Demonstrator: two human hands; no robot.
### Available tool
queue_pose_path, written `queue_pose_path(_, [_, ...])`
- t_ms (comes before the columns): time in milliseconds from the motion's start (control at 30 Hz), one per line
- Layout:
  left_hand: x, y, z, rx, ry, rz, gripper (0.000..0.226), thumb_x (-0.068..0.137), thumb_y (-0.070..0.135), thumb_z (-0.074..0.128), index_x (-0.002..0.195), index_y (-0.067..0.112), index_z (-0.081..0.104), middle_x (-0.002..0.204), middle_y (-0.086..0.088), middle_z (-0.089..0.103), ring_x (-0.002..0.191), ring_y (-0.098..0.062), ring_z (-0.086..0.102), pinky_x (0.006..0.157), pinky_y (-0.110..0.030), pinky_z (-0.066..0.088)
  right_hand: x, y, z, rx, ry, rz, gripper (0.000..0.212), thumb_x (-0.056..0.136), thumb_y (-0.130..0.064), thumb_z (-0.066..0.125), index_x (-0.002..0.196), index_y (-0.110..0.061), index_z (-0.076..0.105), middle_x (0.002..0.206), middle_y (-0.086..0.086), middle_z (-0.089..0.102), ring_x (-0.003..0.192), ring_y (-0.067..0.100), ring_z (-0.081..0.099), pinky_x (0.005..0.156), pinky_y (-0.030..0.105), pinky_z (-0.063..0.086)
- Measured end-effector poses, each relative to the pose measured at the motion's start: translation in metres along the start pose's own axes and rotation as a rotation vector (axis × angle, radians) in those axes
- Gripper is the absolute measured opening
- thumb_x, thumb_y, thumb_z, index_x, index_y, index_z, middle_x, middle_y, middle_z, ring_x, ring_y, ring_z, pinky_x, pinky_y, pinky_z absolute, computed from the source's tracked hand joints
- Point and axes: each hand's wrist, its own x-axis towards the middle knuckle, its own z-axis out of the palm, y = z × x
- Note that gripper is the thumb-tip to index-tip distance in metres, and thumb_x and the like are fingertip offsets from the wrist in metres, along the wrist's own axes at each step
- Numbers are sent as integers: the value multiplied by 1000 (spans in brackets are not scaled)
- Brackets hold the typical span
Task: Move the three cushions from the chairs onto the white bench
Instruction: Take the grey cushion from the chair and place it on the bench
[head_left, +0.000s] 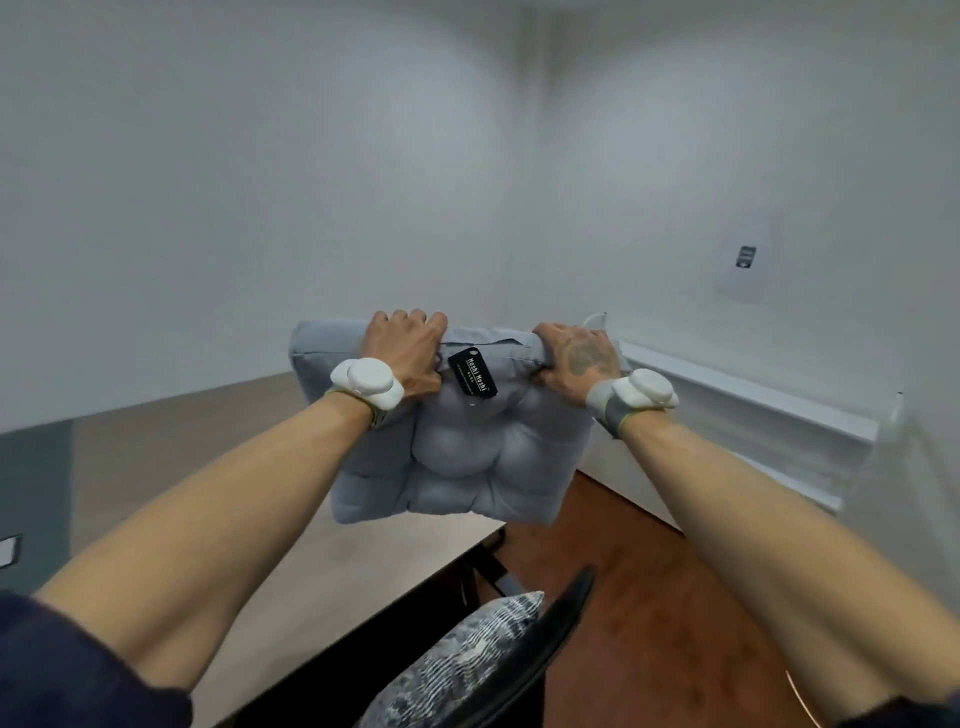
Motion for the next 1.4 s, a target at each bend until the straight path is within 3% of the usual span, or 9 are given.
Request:
queue_pose_path(267, [115,112,34,-164,79,217,44,66,31,65,103,15,50,95,-9,64,87,-31,62,75,-38,41,-11,124,-2,-123,-14,277,40,81,-35,68,116,-19,57,118,5,66,108,31,62,89,40,43])
queue_pose_path(633, [212,273,52,-354,181,380,47,65,29,64,108,14,53,103,-9,60,95,-32,58,84,-41,42,-44,272,-17,-247,-71,539,39,81,-32,67,115,-19,56,119,6,65,110,31,61,89,40,42])
queue_pose_path(1100, [360,520,78,-478,171,496,52,62,30,66,107,14,48,98,-11,59,91,-33,59,82,-42,42,-57,534,-9,-239,-148,669,47,77,-37,72,118,-21,56,120,7,66,110,30,61,88,38,43])
queue_pose_path(1400, [436,620,103,-489,180,538,50,59,27,65,104,14,48,95,-11,59,89,-34,59,79,-40,40,-48,653,14,-233,-139,690,43,78,-37,71,116,-22,57,120,4,66,111,30,60,90,38,44])
